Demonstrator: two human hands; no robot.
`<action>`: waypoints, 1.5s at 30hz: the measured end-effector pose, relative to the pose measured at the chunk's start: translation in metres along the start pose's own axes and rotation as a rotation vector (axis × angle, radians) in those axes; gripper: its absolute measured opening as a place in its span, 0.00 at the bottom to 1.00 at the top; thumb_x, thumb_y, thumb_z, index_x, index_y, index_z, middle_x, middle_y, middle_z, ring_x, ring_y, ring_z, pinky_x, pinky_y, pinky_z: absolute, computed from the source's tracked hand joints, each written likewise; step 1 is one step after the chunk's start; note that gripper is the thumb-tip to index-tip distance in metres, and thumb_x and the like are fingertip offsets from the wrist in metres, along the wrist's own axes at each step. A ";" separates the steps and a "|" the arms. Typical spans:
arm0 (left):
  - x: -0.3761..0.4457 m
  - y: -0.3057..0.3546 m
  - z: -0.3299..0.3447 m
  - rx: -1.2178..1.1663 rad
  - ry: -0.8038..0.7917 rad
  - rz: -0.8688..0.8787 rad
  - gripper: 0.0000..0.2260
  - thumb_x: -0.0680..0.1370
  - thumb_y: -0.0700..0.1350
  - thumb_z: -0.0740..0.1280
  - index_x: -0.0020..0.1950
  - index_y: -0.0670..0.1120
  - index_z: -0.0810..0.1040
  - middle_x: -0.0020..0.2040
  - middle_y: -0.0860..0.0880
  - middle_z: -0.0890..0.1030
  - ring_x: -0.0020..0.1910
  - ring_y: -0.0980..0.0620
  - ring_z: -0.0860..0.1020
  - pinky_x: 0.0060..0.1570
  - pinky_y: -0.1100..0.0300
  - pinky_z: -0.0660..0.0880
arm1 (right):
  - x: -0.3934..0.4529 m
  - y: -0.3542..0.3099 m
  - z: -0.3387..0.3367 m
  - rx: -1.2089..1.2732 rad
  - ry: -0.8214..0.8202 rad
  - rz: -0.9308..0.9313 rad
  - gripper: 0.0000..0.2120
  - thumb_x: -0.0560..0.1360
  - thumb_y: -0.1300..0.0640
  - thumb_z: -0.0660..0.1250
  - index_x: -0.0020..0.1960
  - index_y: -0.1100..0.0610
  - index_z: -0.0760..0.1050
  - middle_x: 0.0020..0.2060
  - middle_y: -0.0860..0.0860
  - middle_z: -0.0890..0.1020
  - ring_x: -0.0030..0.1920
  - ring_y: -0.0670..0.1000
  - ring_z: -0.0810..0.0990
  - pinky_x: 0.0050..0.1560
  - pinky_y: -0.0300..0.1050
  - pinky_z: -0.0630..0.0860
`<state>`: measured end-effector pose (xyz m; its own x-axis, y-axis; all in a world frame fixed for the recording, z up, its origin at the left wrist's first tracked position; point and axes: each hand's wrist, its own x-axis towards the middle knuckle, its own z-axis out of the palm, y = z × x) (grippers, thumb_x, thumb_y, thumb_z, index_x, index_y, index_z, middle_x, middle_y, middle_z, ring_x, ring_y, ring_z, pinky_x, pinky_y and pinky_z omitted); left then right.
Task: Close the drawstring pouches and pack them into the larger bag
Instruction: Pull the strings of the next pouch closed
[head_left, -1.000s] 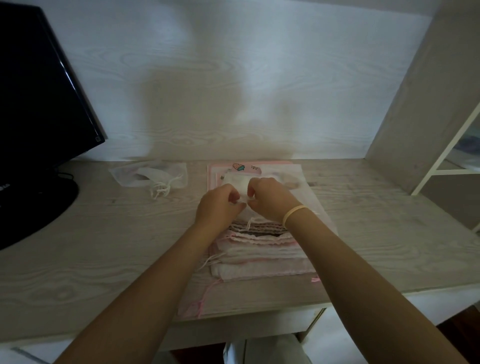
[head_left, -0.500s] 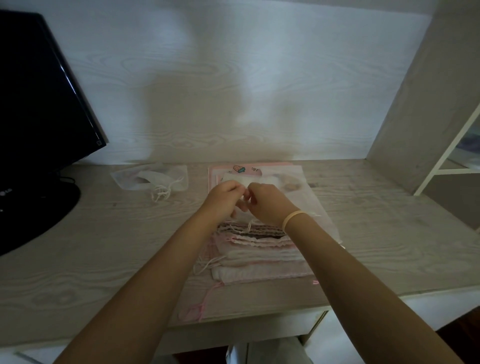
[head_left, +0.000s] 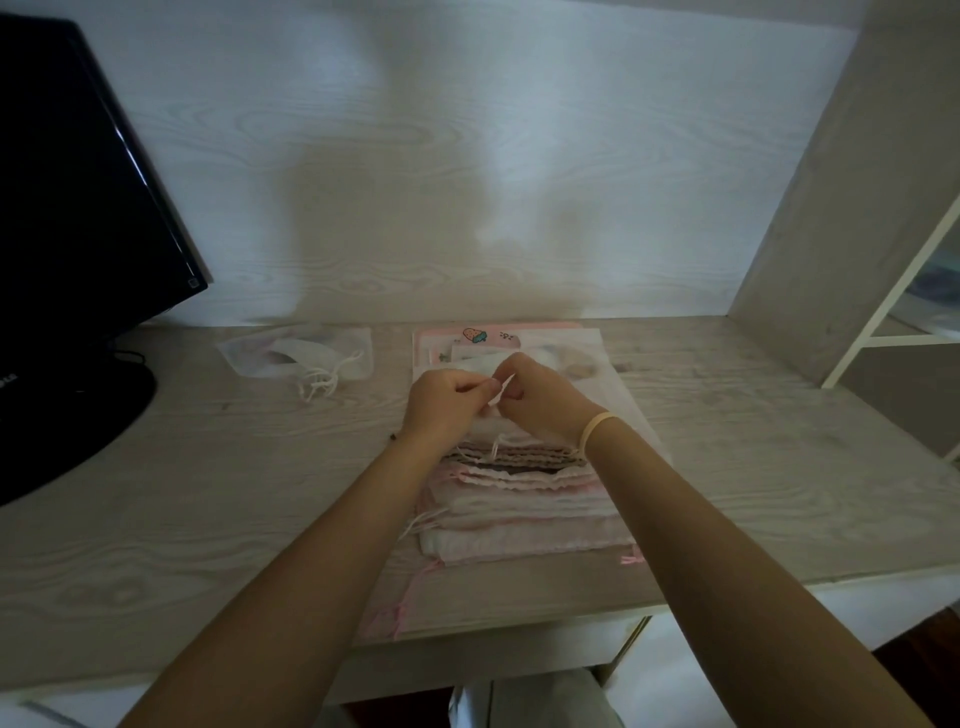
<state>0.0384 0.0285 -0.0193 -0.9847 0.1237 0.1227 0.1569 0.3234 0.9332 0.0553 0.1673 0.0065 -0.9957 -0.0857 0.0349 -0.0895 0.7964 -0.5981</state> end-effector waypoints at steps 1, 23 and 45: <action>0.000 0.000 0.000 0.033 0.003 0.009 0.06 0.77 0.48 0.70 0.48 0.47 0.85 0.33 0.53 0.82 0.26 0.61 0.74 0.34 0.62 0.70 | 0.000 0.000 -0.002 0.042 -0.005 0.018 0.11 0.76 0.64 0.61 0.58 0.58 0.70 0.44 0.54 0.79 0.43 0.52 0.77 0.44 0.46 0.74; 0.002 0.005 -0.015 -0.027 -0.182 -0.180 0.13 0.78 0.46 0.64 0.41 0.40 0.82 0.28 0.53 0.79 0.25 0.55 0.72 0.27 0.65 0.67 | 0.009 0.008 0.012 0.013 0.169 -0.091 0.08 0.74 0.62 0.68 0.49 0.55 0.84 0.43 0.51 0.85 0.45 0.50 0.83 0.54 0.46 0.78; 0.005 -0.007 -0.022 -0.013 -0.167 -0.092 0.11 0.78 0.46 0.68 0.41 0.42 0.84 0.27 0.53 0.78 0.26 0.54 0.68 0.26 0.64 0.65 | 0.004 0.020 0.010 0.018 0.167 -0.144 0.06 0.74 0.66 0.67 0.43 0.57 0.78 0.37 0.50 0.81 0.38 0.48 0.77 0.41 0.37 0.72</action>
<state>0.0310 0.0063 -0.0181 -0.9683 0.2490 -0.0198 0.0652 0.3284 0.9423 0.0501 0.1769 -0.0133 -0.9629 -0.0964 0.2519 -0.2321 0.7720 -0.5918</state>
